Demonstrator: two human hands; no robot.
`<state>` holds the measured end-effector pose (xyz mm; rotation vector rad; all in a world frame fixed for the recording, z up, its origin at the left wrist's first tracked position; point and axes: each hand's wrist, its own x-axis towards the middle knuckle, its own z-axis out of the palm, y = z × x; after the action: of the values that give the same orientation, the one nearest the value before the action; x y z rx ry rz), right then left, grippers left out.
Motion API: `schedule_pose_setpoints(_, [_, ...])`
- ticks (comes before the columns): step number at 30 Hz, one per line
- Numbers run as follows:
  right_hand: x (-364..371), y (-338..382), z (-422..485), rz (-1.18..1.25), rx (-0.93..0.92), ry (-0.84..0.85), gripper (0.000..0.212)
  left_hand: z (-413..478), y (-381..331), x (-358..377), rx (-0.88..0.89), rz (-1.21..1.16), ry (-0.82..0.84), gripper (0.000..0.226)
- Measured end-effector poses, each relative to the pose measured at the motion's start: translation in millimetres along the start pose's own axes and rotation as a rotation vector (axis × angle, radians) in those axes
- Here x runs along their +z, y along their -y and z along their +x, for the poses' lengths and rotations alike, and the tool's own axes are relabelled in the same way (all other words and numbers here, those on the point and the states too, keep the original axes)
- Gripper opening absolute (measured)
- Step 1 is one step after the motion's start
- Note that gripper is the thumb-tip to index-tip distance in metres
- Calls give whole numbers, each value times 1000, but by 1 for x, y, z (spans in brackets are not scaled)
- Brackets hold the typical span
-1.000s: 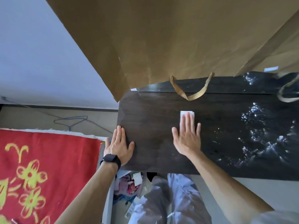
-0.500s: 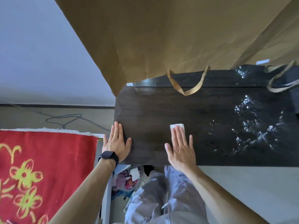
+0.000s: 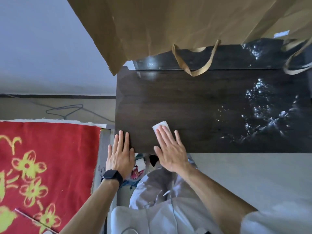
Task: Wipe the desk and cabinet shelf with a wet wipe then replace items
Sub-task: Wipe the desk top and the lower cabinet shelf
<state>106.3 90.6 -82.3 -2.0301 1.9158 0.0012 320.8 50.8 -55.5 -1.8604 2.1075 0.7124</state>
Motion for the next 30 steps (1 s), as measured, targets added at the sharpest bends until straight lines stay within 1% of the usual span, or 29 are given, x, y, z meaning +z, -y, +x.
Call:
schedule_pose_setpoints(2, [-8,-59,-28,-50,264,-25,64,3,-6,3,-5,-3,-15,64])
schedule_pose_setpoints(4, [-18,-95,-47,-10,507,-45,68,2,-13,6,-32,7,-30,70])
schedule_pose_setpoints(5, [-20,-95,-47,17,580,-58,71,1,-16,8,-48,6,-36,73])
schedule_pose_setpoints(6, [-20,-85,-40,28,603,-74,72,0,-19,10,-62,-1,-38,74])
schedule_pose_setpoints(7, [-18,-67,-32,22,564,-93,73,-1,-21,10,-73,-8,-35,75])
schedule_pose_setpoints(8, [-14,-45,-22,19,460,-95,72,0,-24,10,-84,-13,-25,76])
schedule_pose_setpoints(10, [-5,-1,-5,23,142,-33,70,3,-27,7,-92,-15,-17,73])
schedule_pose_setpoints(12, [-6,14,5,5,-104,22,67,4,-28,4,-64,-10,-13,66])
schedule_pose_setpoints(13, [-9,5,9,-15,-154,28,65,4,-28,2,-32,2,-17,64])
schedule_pose_setpoints(14, [-12,-12,11,-34,-132,24,65,5,-29,0,7,20,-25,63])
schedule_pose_setpoints(15, [-15,-33,11,-48,-42,3,65,6,-32,-2,43,32,-28,62])
schedule_pose_setpoints(16, [-18,-60,8,-58,103,-36,65,9,-35,-2,66,34,-17,63])
schedule_pose_setpoints(18, [-29,-112,-2,-11,469,-89,68,13,-45,1,57,16,6,66])
schedule_pose_setpoints(19, [-34,-126,-6,44,613,-113,69,13,-49,3,30,2,11,67])
schedule_pose_setpoints(20, [-35,-129,-5,84,709,-143,70,14,-54,5,0,-15,16,68])
schedule_pose_setpoints(21, [-36,-118,1,88,739,-179,72,13,-57,6,-22,-28,18,69])
schedule_pose_setpoints(22, [-35,-100,10,69,683,-203,72,13,-59,6,-32,-29,11,69])
schedule_pose_setpoints(23, [-30,-76,21,46,548,-204,71,12,-60,6,-34,-22,4,69])
schedule_pose_setpoints(24, [-24,-51,31,31,348,-179,69,12,-61,5,-34,-13,2,70])
schedule_pose_setpoints(25, [-18,-29,40,21,119,-126,68,14,-61,5,-35,-11,4,70])
schedule_pose_setpoints(26, [-16,-18,47,1,-74,-70,66,16,-61,4,-35,-12,7,70])
schedule_pose_setpoints(27, [-18,-20,57,-16,-202,-41,64,17,-61,3,-32,-8,8,71])
schedule_pose_setpoints(28, [-22,-35,68,-26,-234,-43,62,17,-61,3,-27,4,4,72])
schedule_pose_setpoints(29, [-27,-56,76,-36,-165,-64,62,17,-61,2,-23,21,-1,73])
schedule_pose_setpoints(30, [-33,-79,81,-47,-28,-80,62,17,-61,2,-23,36,-3,73])
